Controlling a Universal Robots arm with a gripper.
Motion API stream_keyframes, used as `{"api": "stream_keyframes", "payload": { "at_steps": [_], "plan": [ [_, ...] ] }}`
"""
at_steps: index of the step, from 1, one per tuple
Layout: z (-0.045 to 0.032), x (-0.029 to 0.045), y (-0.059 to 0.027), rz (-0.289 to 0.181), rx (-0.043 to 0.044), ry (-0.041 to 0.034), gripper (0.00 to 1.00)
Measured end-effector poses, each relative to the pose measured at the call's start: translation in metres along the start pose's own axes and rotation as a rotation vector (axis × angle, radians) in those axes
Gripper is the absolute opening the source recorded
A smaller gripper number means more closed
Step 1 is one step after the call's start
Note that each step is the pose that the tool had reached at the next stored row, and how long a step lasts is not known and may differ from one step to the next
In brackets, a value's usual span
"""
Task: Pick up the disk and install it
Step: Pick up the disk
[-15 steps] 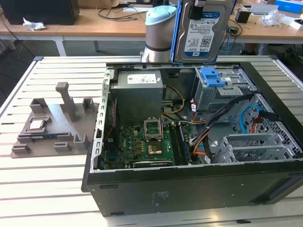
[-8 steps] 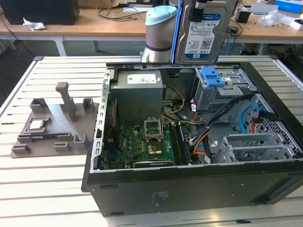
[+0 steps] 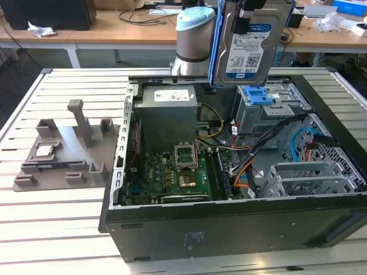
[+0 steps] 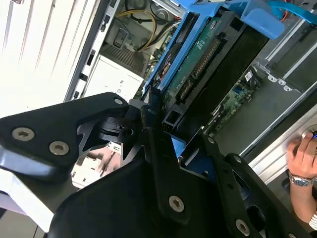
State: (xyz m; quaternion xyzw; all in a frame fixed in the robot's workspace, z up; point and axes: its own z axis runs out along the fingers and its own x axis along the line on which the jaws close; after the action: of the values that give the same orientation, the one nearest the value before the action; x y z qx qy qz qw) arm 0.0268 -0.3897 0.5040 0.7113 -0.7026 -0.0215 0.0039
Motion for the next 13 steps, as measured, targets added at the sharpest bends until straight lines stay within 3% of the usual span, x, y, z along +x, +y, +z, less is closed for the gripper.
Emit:
{"api": "stream_keyframes", "payload": {
  "at_steps": [10,13],
  "plan": [
    [0.0016,0.0304,0.0003,0.000,0.0000,0.0001,0.37],
    [0.0020,0.0359,0.0003,0.000,0.0000,0.0001,0.37]
  ]
}}
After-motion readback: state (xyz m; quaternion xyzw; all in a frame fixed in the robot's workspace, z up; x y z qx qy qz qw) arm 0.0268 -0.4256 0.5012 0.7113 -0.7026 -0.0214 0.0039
